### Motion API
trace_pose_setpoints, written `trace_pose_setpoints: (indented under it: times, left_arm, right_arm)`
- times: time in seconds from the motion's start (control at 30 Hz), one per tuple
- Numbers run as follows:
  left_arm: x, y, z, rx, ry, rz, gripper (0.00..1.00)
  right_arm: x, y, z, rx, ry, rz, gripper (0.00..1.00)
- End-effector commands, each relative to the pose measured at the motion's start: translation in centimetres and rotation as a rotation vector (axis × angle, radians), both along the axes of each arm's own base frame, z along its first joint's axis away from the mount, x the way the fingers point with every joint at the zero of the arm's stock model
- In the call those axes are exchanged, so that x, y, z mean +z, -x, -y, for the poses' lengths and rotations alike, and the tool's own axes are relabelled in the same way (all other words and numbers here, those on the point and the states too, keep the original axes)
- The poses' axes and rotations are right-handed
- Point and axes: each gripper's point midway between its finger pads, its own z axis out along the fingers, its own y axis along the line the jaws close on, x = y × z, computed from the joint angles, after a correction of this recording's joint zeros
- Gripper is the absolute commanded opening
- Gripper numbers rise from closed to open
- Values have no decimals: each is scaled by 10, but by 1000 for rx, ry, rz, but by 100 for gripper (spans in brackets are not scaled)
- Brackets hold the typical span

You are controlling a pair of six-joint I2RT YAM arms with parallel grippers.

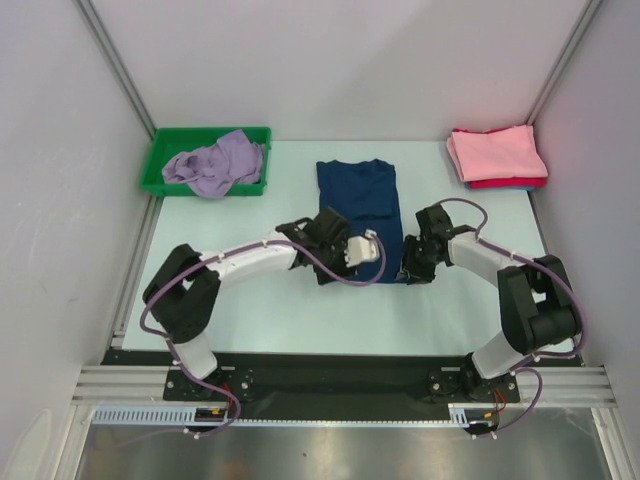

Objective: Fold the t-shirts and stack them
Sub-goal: Fold the tshirt

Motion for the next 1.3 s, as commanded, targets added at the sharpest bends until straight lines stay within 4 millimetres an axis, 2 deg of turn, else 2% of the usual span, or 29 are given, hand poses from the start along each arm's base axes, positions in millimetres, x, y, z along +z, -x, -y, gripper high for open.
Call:
trace_pose_setpoints:
  times: [0.0, 0.17, 0.3, 0.37, 0.43, 0.47, 0.53, 0.57, 0.6, 0.7, 0.77, 0.8, 0.87, 0.9, 0.97, 1.0, 1.03, 1.1, 1.13, 1.2, 1.23, 1.27]
  left_arm:
    - [-17, -8, -3, -59, -75, 93, 65]
    - [-35, -16, -5, -63, -116, 114, 65]
    - [-50, -13, -6, -63, -130, 85, 64]
    - [-56, -9, -6, -63, -128, 58, 61]
    - [-60, -8, -5, -60, -123, 52, 57]
    - [-63, -8, -5, -52, -123, 46, 44]
    - [-62, -9, -4, -41, -124, 41, 29]
    - [-62, -8, -4, -36, -123, 35, 12]
    - [-60, -7, -5, -32, -124, 30, 4]
    - [-51, -2, -9, -16, -108, -11, 0]
    - [-45, 5, -15, -6, -101, -43, 0]
    - [-33, 9, -13, -16, -72, -43, 0]
    - [-25, 23, -21, -36, -75, -75, 0]
    - [-19, 29, -22, -48, -61, -84, 0]
    - [-4, 47, -27, -77, -33, -112, 0]
    - [-4, 59, -36, -83, -51, -147, 0]
    - [5, 66, -37, -90, -35, -158, 0]
    - [11, 81, -44, -100, -43, -197, 0]
    - [14, 95, -52, -108, -66, -242, 0]
    - [31, 115, -56, -150, -39, -270, 0]
    - [35, 128, -65, -175, -59, -294, 0]
    - [49, 137, -64, -205, -25, -288, 0]
  right_arm:
    - [-6, -7, 2, -24, 10, 22, 45]
    - [-22, -4, 3, -27, 24, -9, 44]
    - [-28, -5, 5, -44, 31, -10, 43]
    - [-29, -8, 8, -55, 41, -3, 43]
    - [-32, -13, 12, -70, 49, 3, 38]
    - [-33, -14, 13, -74, 47, 2, 27]
    - [-35, -16, 14, -76, 43, -5, 13]
    - [-33, -16, 14, -72, 45, -4, 1]
    - [-29, -17, 14, -71, 40, 3, 0]
    - [-15, -13, 11, -50, 35, 25, 0]
    - [-10, 2, 13, -27, 60, -1, 0]
    - [-7, 7, 15, -23, 69, -4, 0]
    - [5, 27, 17, -11, 75, -21, 0]
    - [5, 41, 15, 3, 77, -45, 0]
    - [16, 66, 17, 5, 73, -69, 0]
    - [16, 82, 13, 13, 71, -95, 0]
    - [25, 97, 15, 17, 67, -102, 0]
    - [34, 116, 13, 26, 67, -119, 0]
    - [39, 134, 12, 44, 83, -160, 0]
    - [55, 148, 10, 53, 66, -156, 0]
    - [65, 161, 10, 58, 72, -187, 0]
    - [76, 165, 7, 65, 44, -177, 0]
